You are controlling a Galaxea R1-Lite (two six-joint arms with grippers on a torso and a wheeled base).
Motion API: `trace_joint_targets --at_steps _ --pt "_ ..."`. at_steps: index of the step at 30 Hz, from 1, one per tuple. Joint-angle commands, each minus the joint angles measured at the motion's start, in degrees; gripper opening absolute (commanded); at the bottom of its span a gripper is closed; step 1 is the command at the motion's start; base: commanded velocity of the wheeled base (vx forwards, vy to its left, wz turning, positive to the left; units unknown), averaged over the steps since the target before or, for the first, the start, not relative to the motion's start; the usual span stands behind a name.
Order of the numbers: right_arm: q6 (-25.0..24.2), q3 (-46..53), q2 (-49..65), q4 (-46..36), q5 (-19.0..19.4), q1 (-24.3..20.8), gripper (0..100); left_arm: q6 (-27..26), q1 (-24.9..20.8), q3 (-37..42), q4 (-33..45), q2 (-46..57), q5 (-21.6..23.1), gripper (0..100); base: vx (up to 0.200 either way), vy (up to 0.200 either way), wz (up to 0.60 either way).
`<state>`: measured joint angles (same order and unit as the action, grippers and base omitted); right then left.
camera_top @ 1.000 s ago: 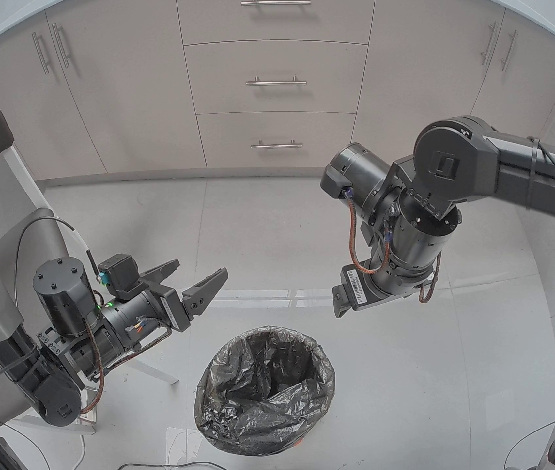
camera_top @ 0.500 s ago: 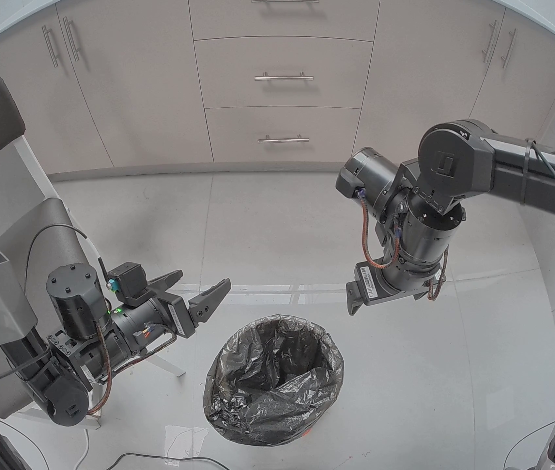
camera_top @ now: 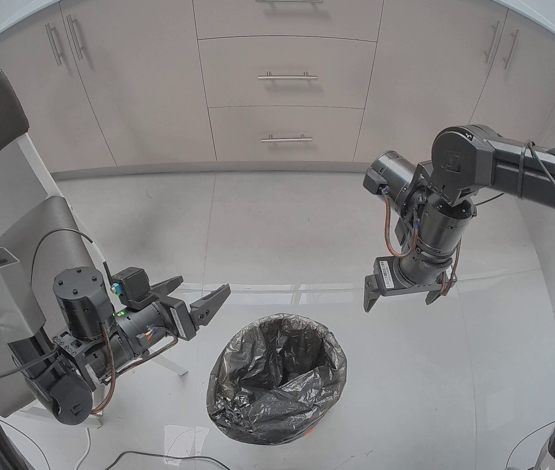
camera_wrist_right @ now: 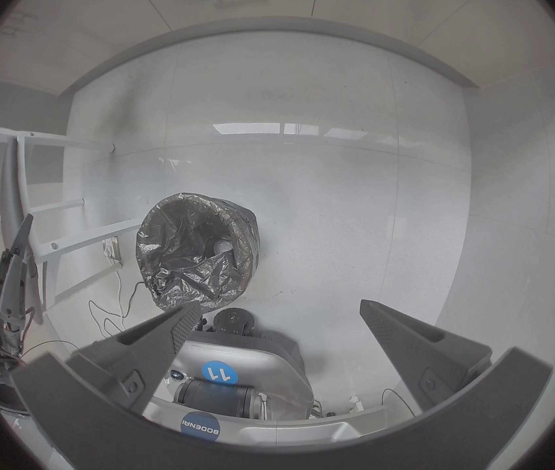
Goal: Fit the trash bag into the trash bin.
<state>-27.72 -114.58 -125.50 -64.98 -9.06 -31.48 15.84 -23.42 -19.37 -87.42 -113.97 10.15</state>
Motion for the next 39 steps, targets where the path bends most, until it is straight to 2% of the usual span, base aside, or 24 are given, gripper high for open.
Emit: trace_joint_targets --at_steps 1,9,18,25,32,37,39 --pt "-0.23 -0.01 -1.32 -0.06 0.88 1.24 100 -0.10 0.04 -0.49 -0.03 -2.13 -0.14 100 0.000 0.200 0.00" --pt "-1.55 -0.01 -2.29 -0.06 0.88 0.80 100 -0.02 0.30 -0.58 -0.03 -1.61 -0.14 100 0.000 0.200 0.00" --pt "-1.55 -0.01 -2.03 -2.00 0.80 0.63 100 -0.28 -0.14 0.03 -0.12 -0.29 -0.40 100 0.000 0.000 0.00" --pt "-1.19 -0.01 -0.18 -6.13 0.36 1.07 100 -0.98 -1.63 0.30 -0.03 2.88 -2.77 100 0.000 0.000 0.00" --pt "-1.46 -0.01 1.84 -14.13 0.80 -0.96 100 -0.81 -3.39 6.01 -0.12 9.12 -3.21 100 0.000 0.000 0.00" --pt "-1.55 -0.01 1.84 -15.00 0.80 -2.89 100 -0.19 -3.48 9.53 -0.03 13.77 -3.56 100 0.000 0.000 0.00" --pt "-1.63 -0.01 0.43 -15.18 0.36 -4.65 100 0.25 -4.88 11.20 -0.03 15.62 -3.56 100 0.000 0.000 0.00"
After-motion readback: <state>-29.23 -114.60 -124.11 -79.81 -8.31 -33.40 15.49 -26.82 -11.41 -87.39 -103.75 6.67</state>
